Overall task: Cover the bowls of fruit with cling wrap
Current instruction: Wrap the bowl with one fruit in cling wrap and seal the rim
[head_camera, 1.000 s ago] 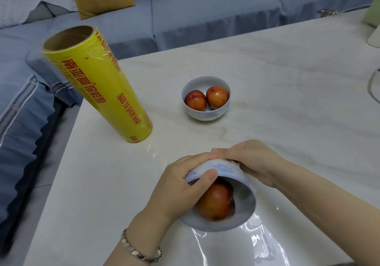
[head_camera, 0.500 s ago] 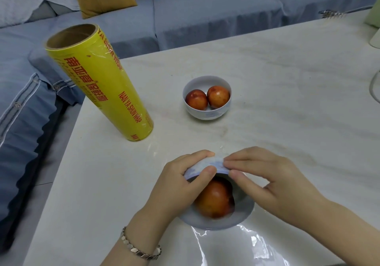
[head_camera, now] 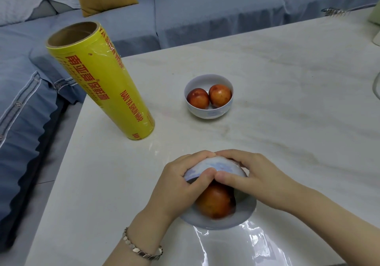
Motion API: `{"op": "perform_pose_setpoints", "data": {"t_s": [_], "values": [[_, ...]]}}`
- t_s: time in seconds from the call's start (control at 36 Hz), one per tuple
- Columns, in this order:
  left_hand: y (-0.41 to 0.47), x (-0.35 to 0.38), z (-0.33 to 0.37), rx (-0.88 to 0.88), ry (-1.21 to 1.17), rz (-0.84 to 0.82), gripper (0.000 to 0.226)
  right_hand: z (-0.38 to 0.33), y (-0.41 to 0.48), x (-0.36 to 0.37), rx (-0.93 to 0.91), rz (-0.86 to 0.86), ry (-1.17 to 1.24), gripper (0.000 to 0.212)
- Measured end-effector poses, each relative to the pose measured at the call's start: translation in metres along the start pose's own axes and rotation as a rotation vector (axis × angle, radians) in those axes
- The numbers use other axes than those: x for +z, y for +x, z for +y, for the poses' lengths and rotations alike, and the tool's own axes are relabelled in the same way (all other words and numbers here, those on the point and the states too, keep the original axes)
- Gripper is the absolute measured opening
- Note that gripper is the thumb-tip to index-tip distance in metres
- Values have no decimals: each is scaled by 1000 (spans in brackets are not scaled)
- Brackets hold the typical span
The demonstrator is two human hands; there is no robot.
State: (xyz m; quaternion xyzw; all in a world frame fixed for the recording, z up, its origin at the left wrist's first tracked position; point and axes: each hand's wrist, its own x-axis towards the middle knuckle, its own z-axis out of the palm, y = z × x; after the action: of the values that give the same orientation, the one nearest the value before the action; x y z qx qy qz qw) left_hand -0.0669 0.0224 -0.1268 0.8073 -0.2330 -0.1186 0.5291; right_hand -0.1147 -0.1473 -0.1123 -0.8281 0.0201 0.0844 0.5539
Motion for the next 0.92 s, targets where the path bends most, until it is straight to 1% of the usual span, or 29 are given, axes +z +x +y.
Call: {"op": "perform_pose_setpoints", "data": {"t_s": [0.08,0.19,0.28,0.36,0.39,0.44,0.5,0.56,0.61,0.64,0.67,0.69,0.78,0.86,0.92], "values": [[-1,0,-1,0,0,11,26,9,4,2,51,-21,103,55],[-2,1,-2,-38,-25,56,20,18,3,-1,50,-112,268,54],[-1,2,-2,-118,-122,150,12,25,-6,-7,42,-165,436,56],[0,9,0,-173,-199,277,18,32,-16,-10,50,-101,528,59],[0,12,2,-199,-228,284,18,34,-17,-11,40,-63,525,57],[0,17,4,-236,-262,242,20,37,-18,-13,26,8,494,56],[-1,20,4,-264,-259,165,21,39,-19,-16,32,56,449,59],[2,18,2,-302,-249,69,20,40,-20,-17,36,65,407,56],[7,16,0,-350,-283,-25,17,41,-22,-16,52,52,413,42],[9,15,-1,-367,-293,-63,22,41,-22,-15,67,52,427,34],[11,14,-4,-368,-282,-86,29,41,-23,-15,75,56,426,32],[12,14,-5,-361,-258,-95,30,40,-23,-15,89,58,419,33],[12,14,-3,-311,-222,-59,21,36,-22,-16,113,40,412,37],[12,17,-3,-300,-216,-15,24,27,-19,-22,135,28,366,36],[11,19,-5,-272,-200,11,26,20,-15,-30,128,54,305,30]]}}
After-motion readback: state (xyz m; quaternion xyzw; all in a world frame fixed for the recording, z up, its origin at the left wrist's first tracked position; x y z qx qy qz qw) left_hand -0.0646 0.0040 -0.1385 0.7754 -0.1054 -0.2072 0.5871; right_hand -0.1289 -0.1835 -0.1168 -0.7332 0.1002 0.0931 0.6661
